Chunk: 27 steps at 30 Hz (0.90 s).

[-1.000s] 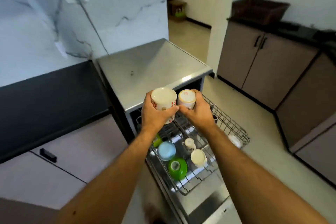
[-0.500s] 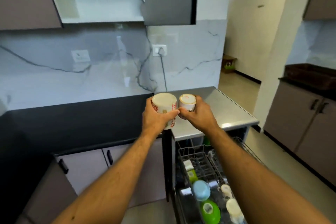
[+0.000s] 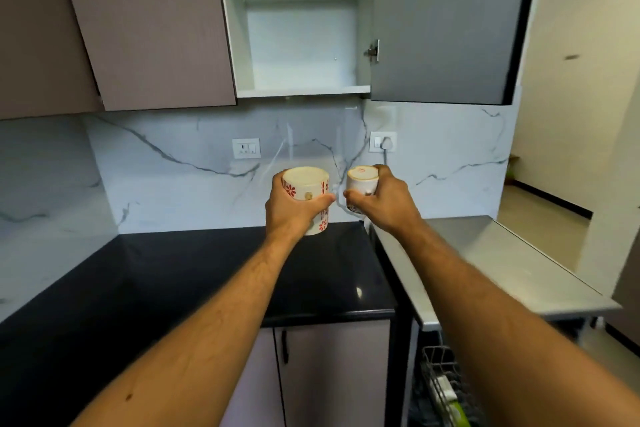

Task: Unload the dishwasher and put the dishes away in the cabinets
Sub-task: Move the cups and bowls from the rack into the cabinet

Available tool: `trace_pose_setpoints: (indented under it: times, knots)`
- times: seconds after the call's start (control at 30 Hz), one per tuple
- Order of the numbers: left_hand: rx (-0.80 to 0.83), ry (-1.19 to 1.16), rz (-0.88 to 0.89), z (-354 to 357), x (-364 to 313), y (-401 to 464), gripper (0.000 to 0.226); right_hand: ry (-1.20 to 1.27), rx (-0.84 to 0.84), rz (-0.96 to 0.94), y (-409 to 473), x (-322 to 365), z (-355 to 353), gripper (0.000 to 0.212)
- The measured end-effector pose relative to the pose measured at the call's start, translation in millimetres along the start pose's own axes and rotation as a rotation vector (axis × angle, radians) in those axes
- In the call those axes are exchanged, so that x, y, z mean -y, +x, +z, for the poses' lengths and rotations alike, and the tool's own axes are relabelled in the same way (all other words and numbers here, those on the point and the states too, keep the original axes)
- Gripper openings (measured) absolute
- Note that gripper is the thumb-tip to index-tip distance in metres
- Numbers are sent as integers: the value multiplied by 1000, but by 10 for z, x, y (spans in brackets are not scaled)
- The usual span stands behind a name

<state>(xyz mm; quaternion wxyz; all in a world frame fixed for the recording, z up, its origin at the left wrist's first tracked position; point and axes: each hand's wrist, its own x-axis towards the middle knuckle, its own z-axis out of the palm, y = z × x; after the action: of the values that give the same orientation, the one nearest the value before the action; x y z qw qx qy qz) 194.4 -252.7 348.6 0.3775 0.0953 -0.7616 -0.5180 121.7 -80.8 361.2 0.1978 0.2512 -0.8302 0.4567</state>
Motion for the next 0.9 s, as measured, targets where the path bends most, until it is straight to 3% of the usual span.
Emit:
trace_pose_setpoints:
  times: [0.37, 0.67, 0.9]
  knots:
    - [42, 60, 85, -279, 258, 1245, 84, -31, -48, 5, 992, 321, 699, 66]
    - [-23, -14, 54, 104, 604, 2423, 82, -37, -116, -31, 2121, 36, 1135, 68]
    - [-104, -118, 37, 331, 482, 3245, 77, -27, -194, -47, 3036, -75, 1140, 60]
